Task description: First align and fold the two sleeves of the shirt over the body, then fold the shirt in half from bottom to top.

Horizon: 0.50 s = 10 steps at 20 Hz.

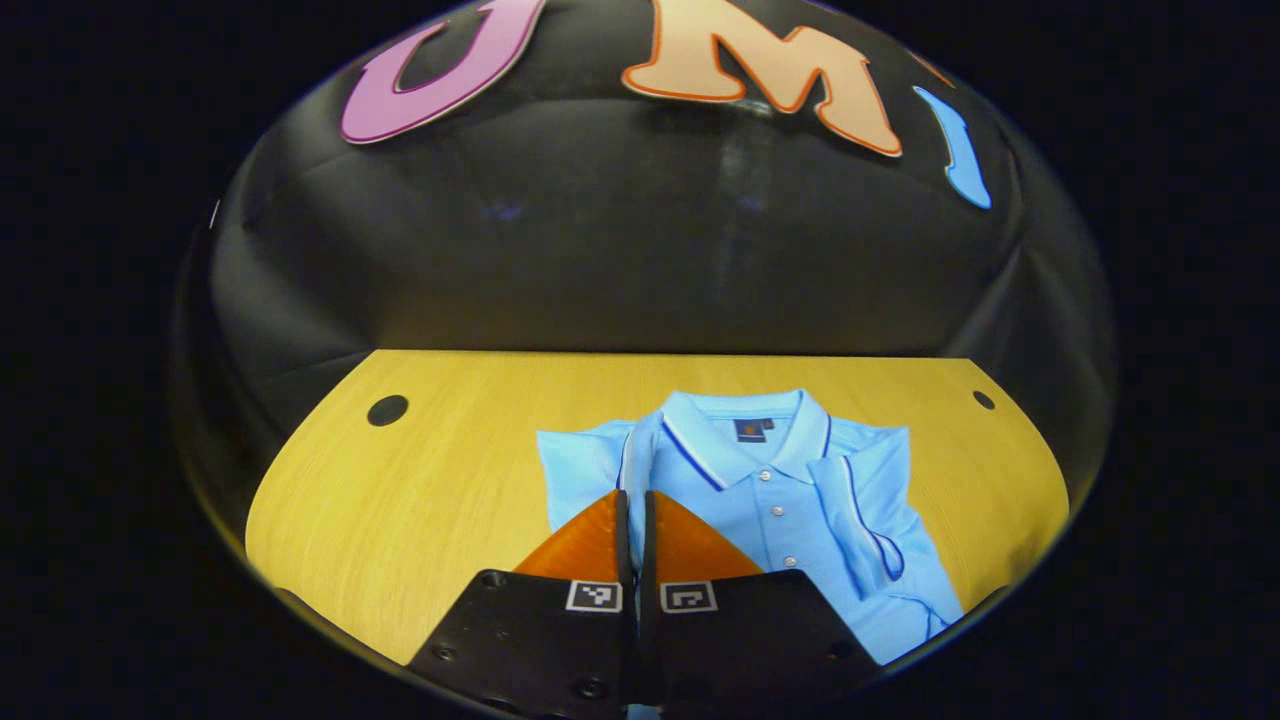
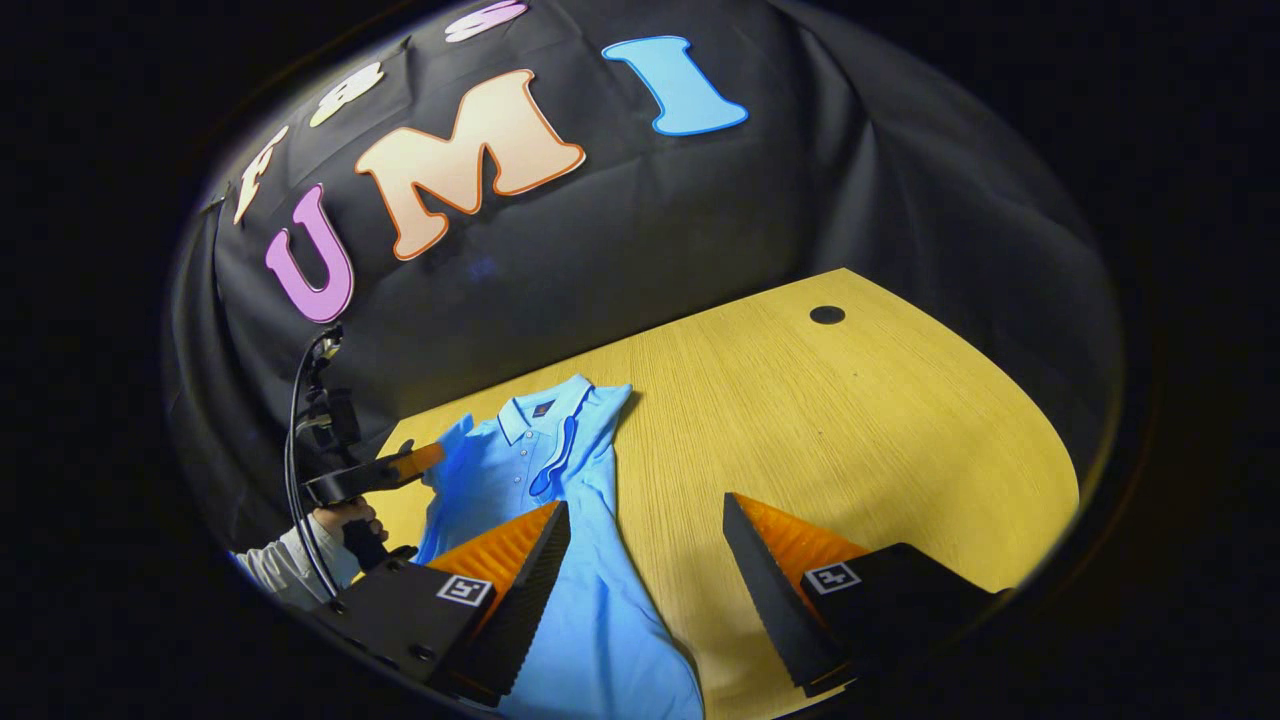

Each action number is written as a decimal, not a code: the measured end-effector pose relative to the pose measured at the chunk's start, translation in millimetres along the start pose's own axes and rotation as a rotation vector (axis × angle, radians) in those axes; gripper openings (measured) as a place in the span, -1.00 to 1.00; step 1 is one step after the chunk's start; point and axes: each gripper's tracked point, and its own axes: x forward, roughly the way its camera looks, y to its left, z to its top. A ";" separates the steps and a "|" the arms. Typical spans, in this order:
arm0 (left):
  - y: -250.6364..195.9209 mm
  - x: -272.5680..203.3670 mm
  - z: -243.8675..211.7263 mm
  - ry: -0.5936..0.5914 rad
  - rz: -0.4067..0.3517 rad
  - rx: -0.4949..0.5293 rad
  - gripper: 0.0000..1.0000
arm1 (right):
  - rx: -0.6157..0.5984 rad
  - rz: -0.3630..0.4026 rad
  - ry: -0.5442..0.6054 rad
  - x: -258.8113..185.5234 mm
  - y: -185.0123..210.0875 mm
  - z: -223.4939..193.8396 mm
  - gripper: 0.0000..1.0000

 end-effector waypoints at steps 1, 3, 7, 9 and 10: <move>-10.1 2.8 -3.5 0.012 -0.012 0.017 -1.00 | 0.003 -0.001 0.000 -0.1 0.0 -0.3 0.94; -23.9 11.8 -12.0 0.030 -0.025 0.060 -1.00 | 0.012 -0.009 -0.004 0.9 -1.3 1.8 0.94; -48.9 19.4 -26.1 0.068 -0.120 0.033 -0.87 | 0.014 -0.029 -0.016 3.7 0.9 0.9 0.94; -47.5 22.9 -23.3 0.038 -0.134 0.004 0.37 | 0.005 -0.034 -0.029 4.7 5.4 0.4 0.95; -41.0 6.5 -17.6 0.014 -0.138 -0.011 0.99 | -0.003 -0.036 -0.040 3.3 8.4 0.3 0.95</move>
